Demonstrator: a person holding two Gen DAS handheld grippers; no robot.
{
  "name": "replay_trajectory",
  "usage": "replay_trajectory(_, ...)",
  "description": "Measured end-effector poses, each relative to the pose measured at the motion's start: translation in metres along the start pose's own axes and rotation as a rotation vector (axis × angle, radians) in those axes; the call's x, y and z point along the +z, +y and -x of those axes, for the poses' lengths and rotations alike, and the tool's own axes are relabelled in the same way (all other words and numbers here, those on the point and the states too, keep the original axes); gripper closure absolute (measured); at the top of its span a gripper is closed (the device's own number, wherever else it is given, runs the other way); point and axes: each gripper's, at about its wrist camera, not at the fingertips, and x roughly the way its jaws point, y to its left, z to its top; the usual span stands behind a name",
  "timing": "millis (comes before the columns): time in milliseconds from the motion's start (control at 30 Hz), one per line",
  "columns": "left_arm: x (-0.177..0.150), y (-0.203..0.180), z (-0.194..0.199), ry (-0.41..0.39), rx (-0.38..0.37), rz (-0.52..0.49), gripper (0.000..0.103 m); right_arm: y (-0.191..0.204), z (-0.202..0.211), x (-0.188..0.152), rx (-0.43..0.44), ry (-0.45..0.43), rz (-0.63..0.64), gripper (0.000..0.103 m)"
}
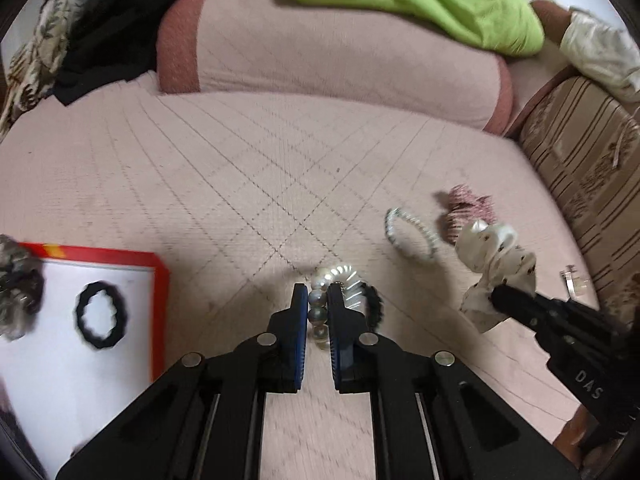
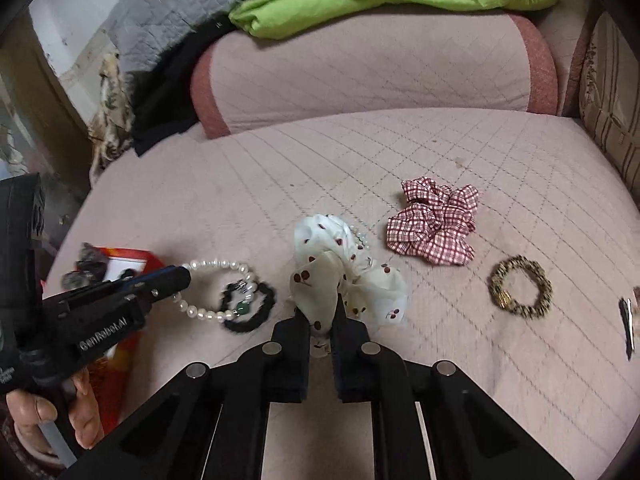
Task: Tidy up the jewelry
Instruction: 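Grasp the pearl bracelet with the left tool while the right tool grasps the white red-dotted scrunchie, then carry the bracelet and white scrunchie onto the tray and open both tools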
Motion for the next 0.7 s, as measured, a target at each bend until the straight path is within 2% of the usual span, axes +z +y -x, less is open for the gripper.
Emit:
replay_trajectory(167,-0.011,0.003,0.054,-0.063,-0.009,0.017,0.094,0.019,0.035,-0.007,0.038,-0.028,0.017,0.093)
replay_trajectory(467,-0.034,0.055,0.136,-0.145,-0.021,0.121,0.094,0.082,0.062,-0.028,0.124,-0.011,0.1,0.093)
replay_trajectory(700,-0.056,0.112,0.161,-0.168,0.062,0.185,0.094,0.149,0.051,-0.041,0.205,0.051,0.188,0.093)
